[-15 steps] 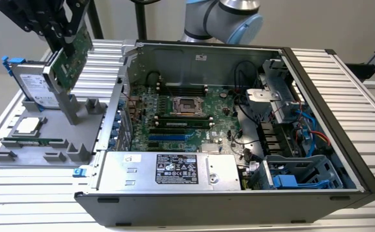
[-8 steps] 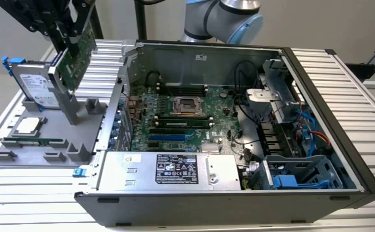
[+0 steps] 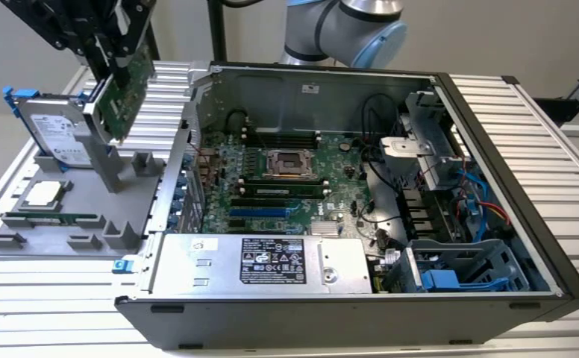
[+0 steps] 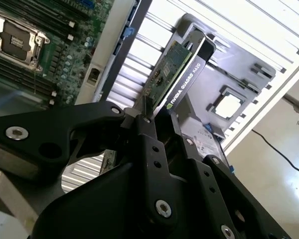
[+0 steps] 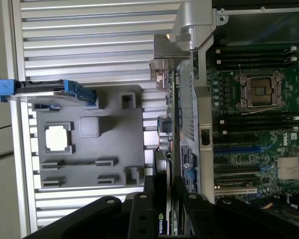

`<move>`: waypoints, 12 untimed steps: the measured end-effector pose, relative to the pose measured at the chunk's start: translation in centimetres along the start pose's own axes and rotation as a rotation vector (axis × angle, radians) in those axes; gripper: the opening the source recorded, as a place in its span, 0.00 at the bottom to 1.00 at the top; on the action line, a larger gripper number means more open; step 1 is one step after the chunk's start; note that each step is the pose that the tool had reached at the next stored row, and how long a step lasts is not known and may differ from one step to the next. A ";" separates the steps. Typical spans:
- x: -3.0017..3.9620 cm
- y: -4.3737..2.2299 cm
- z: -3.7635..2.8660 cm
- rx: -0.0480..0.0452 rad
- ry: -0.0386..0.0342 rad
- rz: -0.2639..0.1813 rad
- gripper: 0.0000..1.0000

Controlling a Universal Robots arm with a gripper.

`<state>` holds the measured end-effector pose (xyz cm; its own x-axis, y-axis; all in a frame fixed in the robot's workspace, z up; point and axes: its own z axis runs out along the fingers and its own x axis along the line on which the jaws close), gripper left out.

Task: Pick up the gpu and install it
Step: 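Pick up the gpu and move the gpu toward the slot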

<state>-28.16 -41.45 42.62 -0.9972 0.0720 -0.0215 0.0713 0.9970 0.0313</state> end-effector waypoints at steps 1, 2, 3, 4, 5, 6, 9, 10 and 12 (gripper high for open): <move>-0.11 0.01 0.00 0.0001 0.0001 0.000 0.00; -0.21 0.02 0.00 0.0000 0.0001 0.000 0.00; -0.32 0.02 0.01 0.0000 0.0000 0.000 0.00; -0.43 0.03 0.00 0.0000 0.0001 0.000 0.00; -0.54 0.04 0.01 0.0000 0.0000 0.000 0.00; -0.65 0.05 0.01 0.0001 0.0001 0.000 0.00; -1.00 0.07 0.02 0.0000 0.0000 0.000 0.00; -1.12 0.08 0.03 0.0000 0.0000 0.000 0.00; -1.38 0.10 0.03 0.0000 0.0000 0.000 0.00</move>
<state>-26.77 -41.45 42.62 -0.9972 0.0720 -0.0215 0.0713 0.9970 0.0313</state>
